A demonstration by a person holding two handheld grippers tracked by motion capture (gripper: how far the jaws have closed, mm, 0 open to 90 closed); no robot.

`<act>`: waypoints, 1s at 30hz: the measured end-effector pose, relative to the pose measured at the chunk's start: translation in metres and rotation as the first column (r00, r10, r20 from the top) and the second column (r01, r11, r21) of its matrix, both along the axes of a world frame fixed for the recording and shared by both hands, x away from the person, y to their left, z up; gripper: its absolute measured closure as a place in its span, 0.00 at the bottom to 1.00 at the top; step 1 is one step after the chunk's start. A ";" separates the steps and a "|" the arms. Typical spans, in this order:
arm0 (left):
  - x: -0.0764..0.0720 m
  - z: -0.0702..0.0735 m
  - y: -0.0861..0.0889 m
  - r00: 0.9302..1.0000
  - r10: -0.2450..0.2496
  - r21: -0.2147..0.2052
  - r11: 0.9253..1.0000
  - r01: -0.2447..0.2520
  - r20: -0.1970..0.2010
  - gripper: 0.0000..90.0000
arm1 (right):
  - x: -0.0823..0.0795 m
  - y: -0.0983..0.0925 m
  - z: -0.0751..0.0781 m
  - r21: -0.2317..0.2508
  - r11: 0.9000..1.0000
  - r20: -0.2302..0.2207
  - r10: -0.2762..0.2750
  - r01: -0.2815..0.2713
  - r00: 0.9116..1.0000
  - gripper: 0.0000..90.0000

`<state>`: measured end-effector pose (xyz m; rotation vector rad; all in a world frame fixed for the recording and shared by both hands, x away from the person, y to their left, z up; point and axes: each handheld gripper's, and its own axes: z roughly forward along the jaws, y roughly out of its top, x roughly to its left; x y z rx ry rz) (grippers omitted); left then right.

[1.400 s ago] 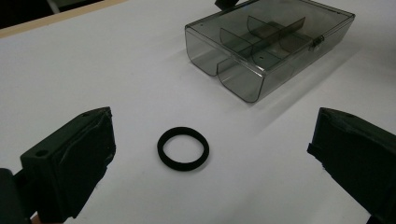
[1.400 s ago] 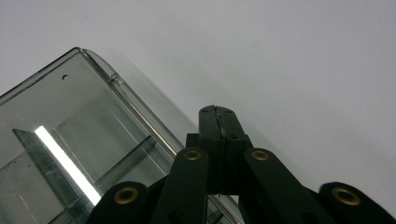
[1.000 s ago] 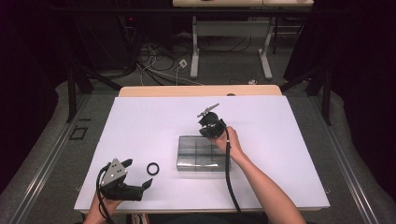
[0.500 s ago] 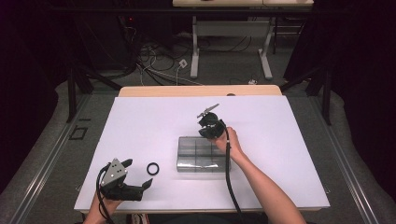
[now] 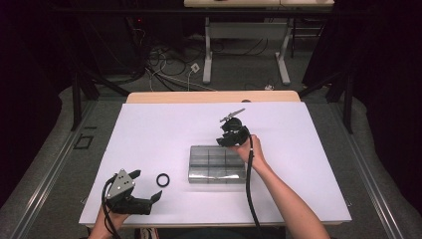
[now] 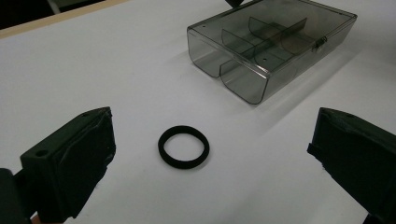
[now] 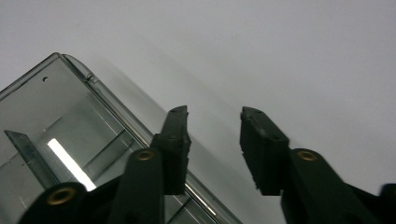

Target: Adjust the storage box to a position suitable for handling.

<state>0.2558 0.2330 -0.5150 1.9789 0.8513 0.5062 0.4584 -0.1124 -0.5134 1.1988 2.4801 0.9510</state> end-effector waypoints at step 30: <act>0.000 0.000 0.001 1.000 -0.004 0.009 1.000 0.004 -0.003 0.00 | -0.027 -0.057 0.023 0.131 0.991 -0.012 0.017 -0.016 1.000 0.00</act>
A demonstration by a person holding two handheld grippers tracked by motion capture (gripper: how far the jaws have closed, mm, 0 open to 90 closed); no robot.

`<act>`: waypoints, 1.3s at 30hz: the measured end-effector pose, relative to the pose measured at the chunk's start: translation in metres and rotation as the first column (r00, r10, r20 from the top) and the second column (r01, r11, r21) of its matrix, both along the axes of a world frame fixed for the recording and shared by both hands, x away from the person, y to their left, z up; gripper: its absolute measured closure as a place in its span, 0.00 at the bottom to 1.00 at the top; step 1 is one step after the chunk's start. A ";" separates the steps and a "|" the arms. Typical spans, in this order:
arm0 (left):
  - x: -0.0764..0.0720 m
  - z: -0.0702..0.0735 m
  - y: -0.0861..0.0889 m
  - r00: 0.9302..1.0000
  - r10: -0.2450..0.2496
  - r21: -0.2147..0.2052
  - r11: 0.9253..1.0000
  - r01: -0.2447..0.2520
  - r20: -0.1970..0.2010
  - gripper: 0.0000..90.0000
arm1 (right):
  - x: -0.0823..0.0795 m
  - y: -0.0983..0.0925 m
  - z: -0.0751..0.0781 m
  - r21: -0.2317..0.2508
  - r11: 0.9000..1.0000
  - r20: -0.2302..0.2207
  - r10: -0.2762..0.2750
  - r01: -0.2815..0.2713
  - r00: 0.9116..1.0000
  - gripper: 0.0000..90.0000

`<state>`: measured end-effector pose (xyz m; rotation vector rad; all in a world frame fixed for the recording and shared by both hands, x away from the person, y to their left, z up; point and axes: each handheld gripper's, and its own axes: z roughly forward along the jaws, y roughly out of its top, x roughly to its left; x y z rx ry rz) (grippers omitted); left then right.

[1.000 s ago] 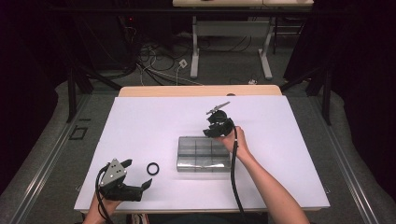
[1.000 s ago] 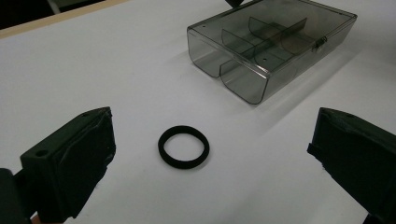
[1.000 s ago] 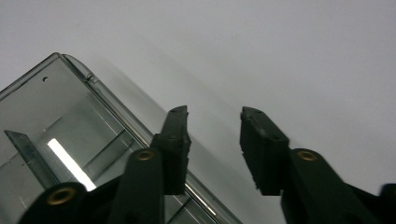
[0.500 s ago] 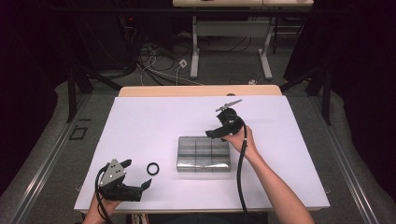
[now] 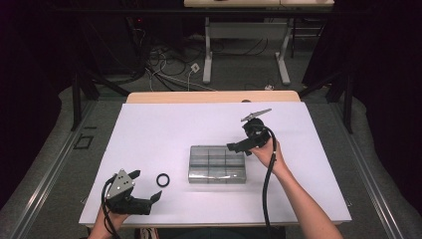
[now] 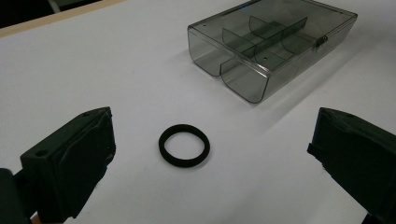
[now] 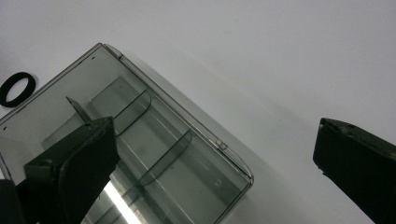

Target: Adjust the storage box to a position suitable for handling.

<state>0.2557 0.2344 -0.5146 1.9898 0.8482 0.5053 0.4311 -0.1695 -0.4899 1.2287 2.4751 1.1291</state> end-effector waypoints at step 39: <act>0.001 -0.002 0.000 1.000 -0.010 -0.002 1.000 0.010 -0.021 0.00 | -0.086 -0.063 -0.013 0.007 1.000 0.059 -0.020 0.019 0.998 0.00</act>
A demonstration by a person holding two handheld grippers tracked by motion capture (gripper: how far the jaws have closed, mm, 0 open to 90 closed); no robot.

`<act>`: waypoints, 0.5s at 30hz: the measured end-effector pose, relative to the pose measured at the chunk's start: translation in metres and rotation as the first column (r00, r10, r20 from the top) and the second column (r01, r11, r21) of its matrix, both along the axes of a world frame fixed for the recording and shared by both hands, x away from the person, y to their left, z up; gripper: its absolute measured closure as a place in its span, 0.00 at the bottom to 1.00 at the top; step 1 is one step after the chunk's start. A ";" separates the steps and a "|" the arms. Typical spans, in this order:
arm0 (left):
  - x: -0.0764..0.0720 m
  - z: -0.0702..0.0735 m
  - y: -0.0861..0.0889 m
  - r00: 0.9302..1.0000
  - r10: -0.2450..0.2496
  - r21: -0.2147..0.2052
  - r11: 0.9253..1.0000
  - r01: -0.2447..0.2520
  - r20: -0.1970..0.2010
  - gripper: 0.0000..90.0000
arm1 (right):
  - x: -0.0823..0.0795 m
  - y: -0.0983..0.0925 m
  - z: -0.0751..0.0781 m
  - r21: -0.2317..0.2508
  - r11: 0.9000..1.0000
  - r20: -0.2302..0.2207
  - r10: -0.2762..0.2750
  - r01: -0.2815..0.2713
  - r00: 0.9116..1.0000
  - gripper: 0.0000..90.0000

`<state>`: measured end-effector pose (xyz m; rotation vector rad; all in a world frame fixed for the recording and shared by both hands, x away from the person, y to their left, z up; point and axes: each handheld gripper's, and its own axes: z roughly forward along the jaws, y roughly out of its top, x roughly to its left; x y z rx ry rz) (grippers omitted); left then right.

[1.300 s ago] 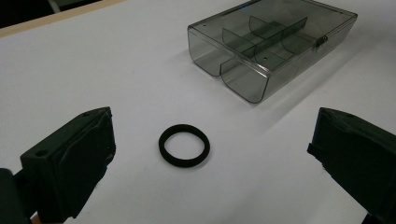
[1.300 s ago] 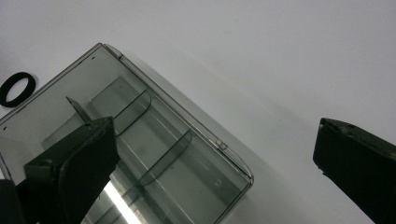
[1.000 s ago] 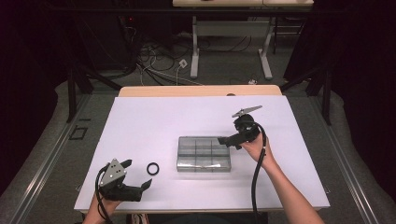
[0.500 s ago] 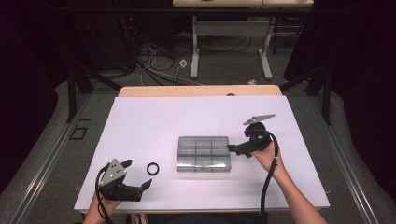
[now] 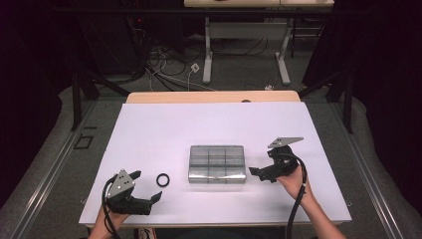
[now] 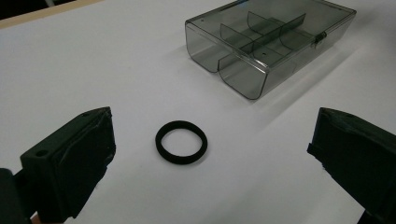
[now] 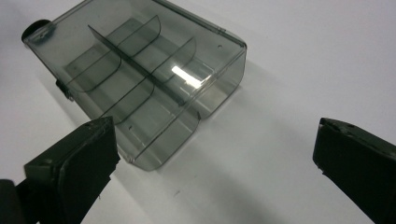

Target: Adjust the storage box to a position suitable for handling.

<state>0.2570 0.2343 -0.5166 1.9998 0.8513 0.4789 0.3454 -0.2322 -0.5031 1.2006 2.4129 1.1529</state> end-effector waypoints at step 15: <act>-0.003 0.001 -0.002 1.000 -0.002 0.010 1.000 0.002 0.007 0.00 | -0.035 -0.011 -0.004 0.012 1.000 0.067 -0.018 0.017 0.998 0.00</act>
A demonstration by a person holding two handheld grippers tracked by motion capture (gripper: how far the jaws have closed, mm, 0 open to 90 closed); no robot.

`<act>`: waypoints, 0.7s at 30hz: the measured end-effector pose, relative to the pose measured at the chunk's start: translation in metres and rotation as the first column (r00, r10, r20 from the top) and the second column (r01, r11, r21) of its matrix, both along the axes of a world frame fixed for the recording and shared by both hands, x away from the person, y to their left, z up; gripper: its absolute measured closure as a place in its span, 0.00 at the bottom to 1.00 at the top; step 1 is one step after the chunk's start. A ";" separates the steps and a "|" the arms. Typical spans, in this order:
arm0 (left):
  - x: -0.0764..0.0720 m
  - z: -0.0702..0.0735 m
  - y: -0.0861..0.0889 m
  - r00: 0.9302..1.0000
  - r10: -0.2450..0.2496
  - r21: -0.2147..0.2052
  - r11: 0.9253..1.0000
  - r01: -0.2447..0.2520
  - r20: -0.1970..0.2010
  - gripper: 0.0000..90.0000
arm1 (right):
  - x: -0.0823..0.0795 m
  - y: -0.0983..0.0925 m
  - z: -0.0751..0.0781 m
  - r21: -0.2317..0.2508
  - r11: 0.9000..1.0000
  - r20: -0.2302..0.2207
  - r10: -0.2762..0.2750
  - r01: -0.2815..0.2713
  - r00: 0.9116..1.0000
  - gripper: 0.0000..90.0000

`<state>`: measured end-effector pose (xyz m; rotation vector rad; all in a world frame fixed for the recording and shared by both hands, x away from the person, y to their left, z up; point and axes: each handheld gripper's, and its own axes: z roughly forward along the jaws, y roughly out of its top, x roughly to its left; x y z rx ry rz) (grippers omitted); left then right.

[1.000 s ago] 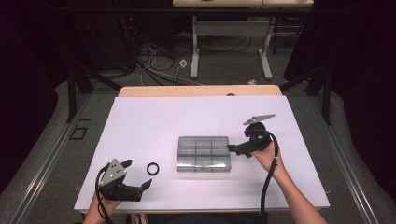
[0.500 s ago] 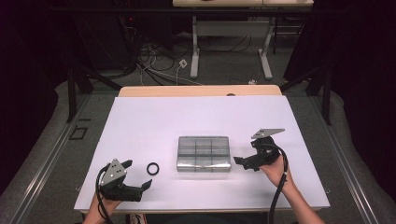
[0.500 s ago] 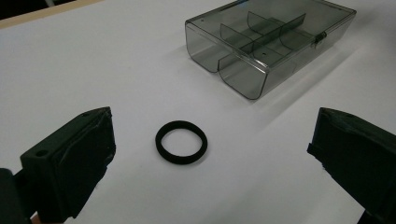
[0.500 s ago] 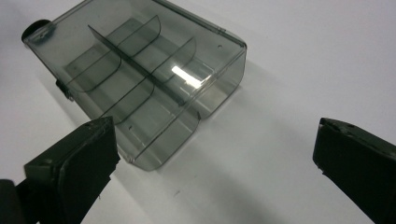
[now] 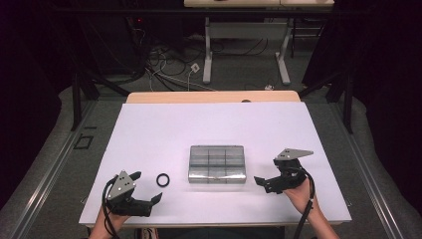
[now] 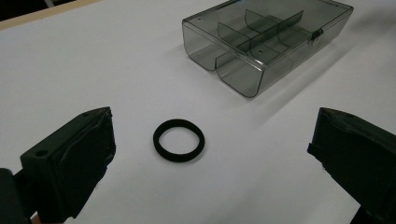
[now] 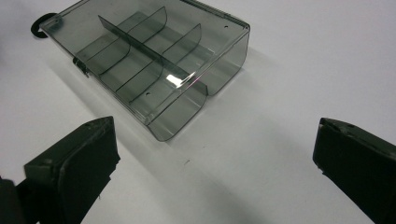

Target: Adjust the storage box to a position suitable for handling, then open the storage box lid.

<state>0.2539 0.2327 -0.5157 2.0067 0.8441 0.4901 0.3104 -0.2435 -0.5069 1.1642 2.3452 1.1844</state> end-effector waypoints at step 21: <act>0.001 -0.003 -0.006 1.000 -0.009 -0.001 1.000 0.009 -0.013 0.00 | -0.013 -0.004 0.001 0.000 1.000 0.026 0.007 -0.007 1.000 0.00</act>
